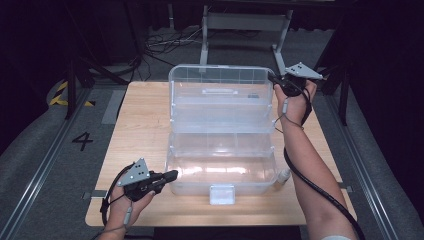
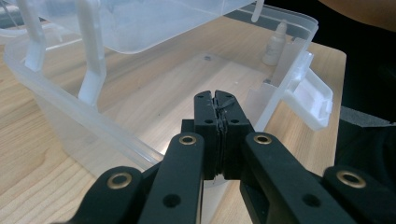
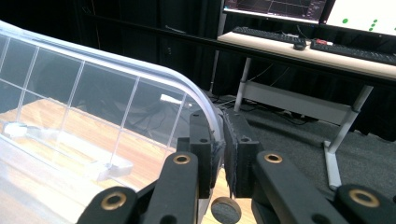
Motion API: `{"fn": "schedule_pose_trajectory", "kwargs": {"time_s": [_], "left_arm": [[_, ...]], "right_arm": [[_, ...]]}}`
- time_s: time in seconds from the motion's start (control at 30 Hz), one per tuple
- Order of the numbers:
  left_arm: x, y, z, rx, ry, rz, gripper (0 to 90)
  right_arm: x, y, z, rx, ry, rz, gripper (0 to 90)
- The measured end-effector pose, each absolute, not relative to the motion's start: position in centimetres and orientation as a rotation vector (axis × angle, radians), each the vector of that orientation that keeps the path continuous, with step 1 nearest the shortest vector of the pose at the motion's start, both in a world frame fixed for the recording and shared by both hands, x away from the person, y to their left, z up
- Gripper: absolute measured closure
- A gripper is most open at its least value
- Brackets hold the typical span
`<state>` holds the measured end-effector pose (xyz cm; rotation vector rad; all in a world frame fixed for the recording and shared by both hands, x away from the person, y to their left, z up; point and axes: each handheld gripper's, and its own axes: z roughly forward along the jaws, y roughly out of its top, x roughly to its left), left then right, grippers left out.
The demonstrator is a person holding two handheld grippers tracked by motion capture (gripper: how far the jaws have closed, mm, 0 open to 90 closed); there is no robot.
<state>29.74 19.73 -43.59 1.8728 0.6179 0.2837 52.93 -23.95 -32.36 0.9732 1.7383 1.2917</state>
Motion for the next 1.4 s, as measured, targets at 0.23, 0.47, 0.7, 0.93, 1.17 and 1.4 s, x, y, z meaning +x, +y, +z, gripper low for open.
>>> {"fn": "schedule_pose_trajectory", "kwargs": {"time_s": [0.23,0.47,0.7,0.93,1.17,1.4], "left_arm": [[29.7,19.7,-43.6,1.868,0.621,0.281,88.1],[29.8,19.7,-43.6,1.867,0.622,0.281,87.8],[29.8,19.7,-43.7,1.861,0.622,0.277,87.1],[29.8,19.7,-43.7,1.86,0.623,0.277,86.8],[29.8,19.7,-43.7,1.859,0.624,0.273,86.6],[29.8,19.7,-43.7,1.858,0.623,0.271,86.6]], "right_arm": [[53.4,-24.0,-32.8,0.952,1.737,1.297,83.2],[53.8,-24.1,-33.2,0.946,1.738,1.314,83.2],[54.5,-24.4,-34.0,0.936,1.74,1.338,83.2],[55.2,-24.4,-34.5,0.947,1.752,1.344,83.0],[55.9,-24.5,-34.9,0.961,1.765,1.362,82.8],[56.3,-24.7,-35.3,0.971,1.764,1.391,82.8]]}}
